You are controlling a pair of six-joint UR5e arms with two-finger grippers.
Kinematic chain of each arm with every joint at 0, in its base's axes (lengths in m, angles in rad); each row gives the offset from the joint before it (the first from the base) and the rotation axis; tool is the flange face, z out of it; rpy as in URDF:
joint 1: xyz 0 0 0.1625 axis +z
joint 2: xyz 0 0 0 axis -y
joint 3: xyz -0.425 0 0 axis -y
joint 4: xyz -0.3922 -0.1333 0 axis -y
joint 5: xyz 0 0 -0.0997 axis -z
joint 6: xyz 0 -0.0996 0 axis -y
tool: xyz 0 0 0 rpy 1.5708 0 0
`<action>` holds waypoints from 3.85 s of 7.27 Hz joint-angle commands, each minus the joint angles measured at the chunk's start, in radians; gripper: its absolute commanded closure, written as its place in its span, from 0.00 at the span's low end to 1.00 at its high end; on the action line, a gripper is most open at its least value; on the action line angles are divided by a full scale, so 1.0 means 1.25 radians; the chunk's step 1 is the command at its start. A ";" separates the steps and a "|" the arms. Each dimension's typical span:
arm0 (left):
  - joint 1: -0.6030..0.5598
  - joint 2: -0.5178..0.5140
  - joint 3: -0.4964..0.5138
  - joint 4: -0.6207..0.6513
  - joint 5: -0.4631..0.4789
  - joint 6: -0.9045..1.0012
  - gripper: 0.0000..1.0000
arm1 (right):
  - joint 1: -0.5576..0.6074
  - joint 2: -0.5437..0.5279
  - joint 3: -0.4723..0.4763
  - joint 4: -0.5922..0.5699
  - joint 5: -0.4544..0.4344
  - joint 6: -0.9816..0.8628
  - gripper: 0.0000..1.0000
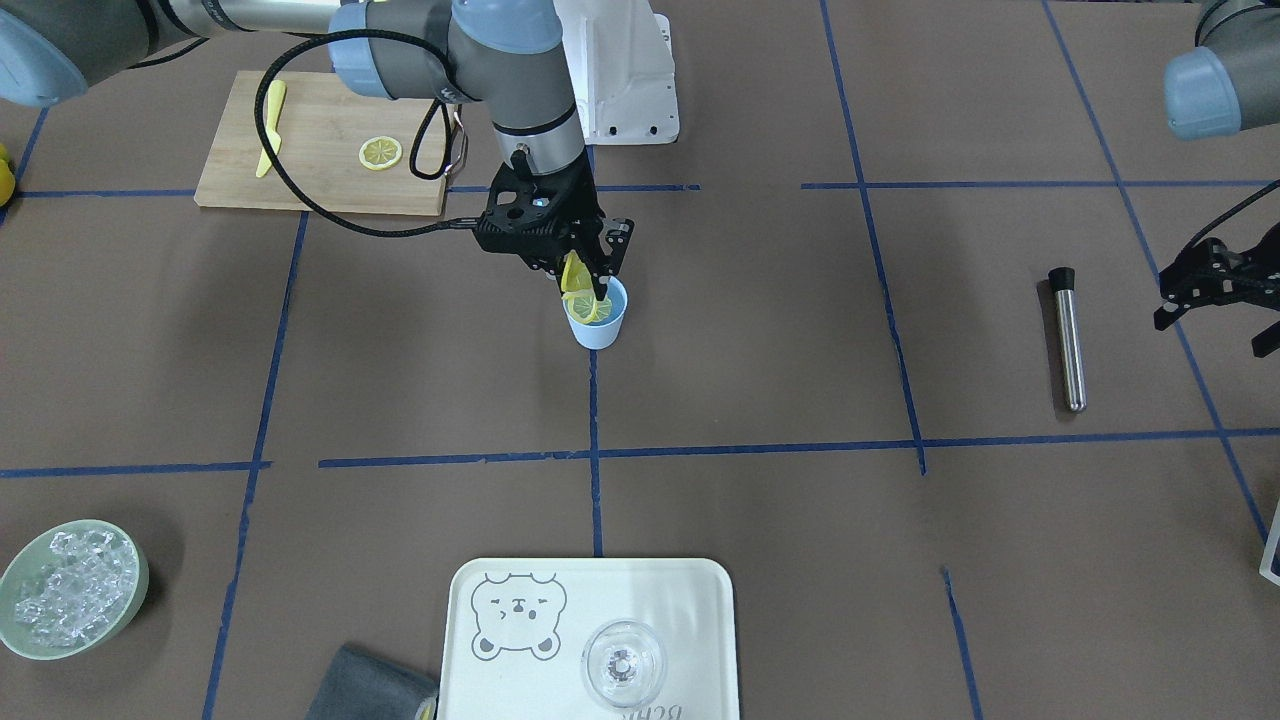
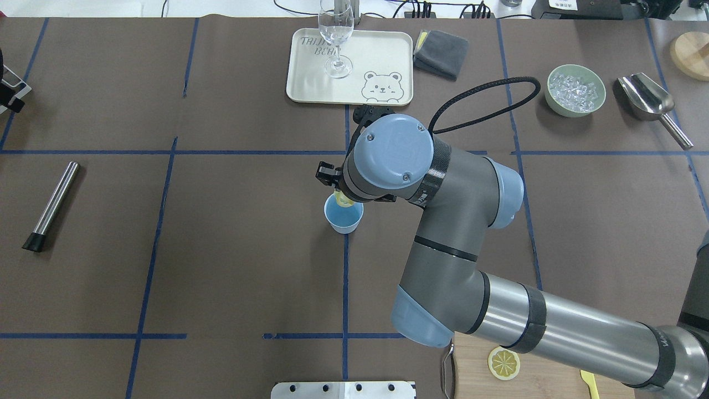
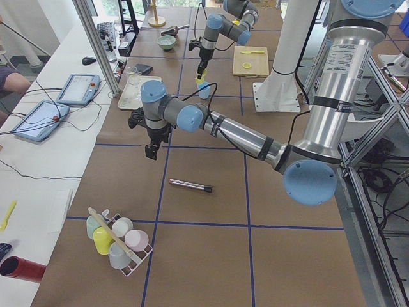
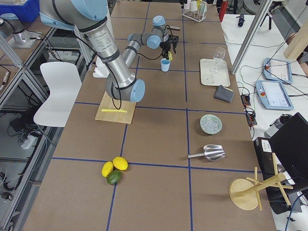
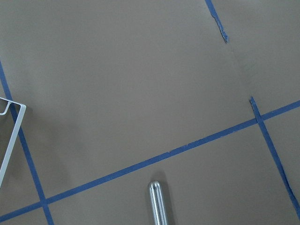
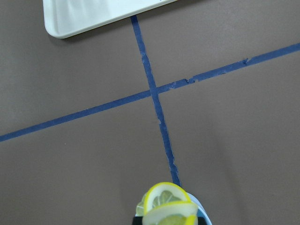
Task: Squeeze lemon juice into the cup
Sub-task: 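Lower the lemon slice into the blue cup and open the right gripper, then raise the right gripper away from the cup while the left gripper grasps the silver muddler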
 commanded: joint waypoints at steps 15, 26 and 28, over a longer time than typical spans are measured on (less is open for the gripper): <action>0.021 0.001 0.084 0.000 0.005 0.004 0.00 | 0.131 -0.054 0.101 -0.202 0.133 -0.227 0.00; 0.166 -0.010 0.273 -0.088 0.042 -0.015 0.00 | 0.500 -0.387 0.265 -0.207 0.439 -0.733 0.00; 0.199 -0.010 0.278 -0.105 0.042 -0.044 0.00 | 0.504 -0.387 0.265 -0.207 0.439 -0.734 0.00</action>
